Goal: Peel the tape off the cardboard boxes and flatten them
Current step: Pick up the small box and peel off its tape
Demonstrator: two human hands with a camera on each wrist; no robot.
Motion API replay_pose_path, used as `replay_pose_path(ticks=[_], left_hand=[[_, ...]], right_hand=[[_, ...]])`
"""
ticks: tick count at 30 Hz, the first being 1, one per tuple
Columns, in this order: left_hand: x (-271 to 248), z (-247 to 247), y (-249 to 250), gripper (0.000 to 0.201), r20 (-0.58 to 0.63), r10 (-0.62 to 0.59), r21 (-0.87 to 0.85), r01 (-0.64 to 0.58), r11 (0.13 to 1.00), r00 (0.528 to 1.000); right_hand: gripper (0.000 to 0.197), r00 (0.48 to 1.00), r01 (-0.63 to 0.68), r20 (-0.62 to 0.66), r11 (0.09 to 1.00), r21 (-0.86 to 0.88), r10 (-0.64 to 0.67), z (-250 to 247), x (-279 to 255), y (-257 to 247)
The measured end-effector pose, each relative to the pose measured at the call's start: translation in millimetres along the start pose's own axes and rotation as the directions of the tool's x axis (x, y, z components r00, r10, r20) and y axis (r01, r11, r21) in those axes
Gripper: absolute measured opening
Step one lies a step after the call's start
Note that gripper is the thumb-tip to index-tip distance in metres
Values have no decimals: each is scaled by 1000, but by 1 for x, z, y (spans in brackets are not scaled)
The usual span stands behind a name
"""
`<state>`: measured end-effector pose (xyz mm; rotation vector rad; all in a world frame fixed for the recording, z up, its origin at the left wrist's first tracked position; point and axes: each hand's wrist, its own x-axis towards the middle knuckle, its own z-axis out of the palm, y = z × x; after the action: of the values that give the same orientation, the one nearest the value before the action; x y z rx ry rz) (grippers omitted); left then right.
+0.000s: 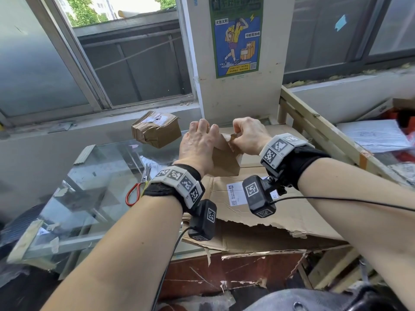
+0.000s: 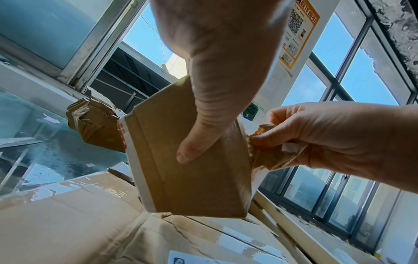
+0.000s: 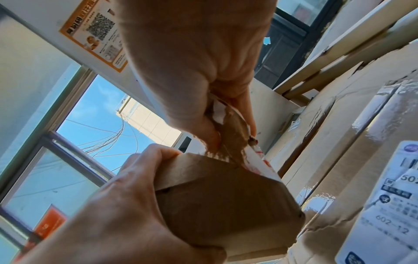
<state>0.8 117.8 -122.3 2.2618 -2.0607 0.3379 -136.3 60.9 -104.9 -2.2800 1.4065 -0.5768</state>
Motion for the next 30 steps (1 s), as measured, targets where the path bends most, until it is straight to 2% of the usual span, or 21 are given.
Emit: replay_pose_path(ticks=[8, 12, 14, 16, 18, 19, 20, 22, 24, 26, 30], left_hand=[[-2, 8, -7, 82, -87, 94, -33, -97, 995, 992], [-3, 18, -13, 80, -145, 115, -79, -127, 989, 983], [-5, 23, -14, 79, -139, 115, -115, -131, 985, 984], [-9, 28, -15, 78, -142, 109, -142, -130, 981, 984], [-11, 33, -16, 79, -164, 121, -132, -143, 981, 979], [-11, 36, -16, 79, -173, 135, -113, -156, 981, 976], [-11, 38, -17, 79, -193, 151, -93, -171, 981, 970], [-11, 41, -18, 82, -298, 178, -83, -211, 974, 938], [-10, 45, -19, 85, -420, 198, -94, -260, 961, 886], [-9, 48, -21, 85, -487, 224, -74, -295, 953, 844], [-7, 46, -26, 86, -524, 259, -33, -323, 946, 812]], right_hand=[[32, 999, -41, -17, 998, 58, 42, -2, 2, 9], [33, 996, -91, 15, 987, 134, 90, -3, 5, 14], [32, 995, -95, 40, 989, 117, 91, -6, 6, 14], [28, 990, -70, 129, 994, 80, 59, -10, 6, 10], [51, 963, -36, 270, 991, 132, -1, -15, 4, 6], [58, 938, -63, 346, 979, 193, -8, -16, 2, 3], [55, 922, -100, 388, 963, 250, -5, -16, 0, 2], [34, 944, -123, 329, 936, 328, 9, -11, -1, 2], [16, 987, -88, 157, 934, 347, 35, -6, 0, 3], [21, 995, -71, 94, 920, 385, 37, -3, 1, 5], [27, 985, -148, 159, 817, 557, 70, -2, -1, 4]])
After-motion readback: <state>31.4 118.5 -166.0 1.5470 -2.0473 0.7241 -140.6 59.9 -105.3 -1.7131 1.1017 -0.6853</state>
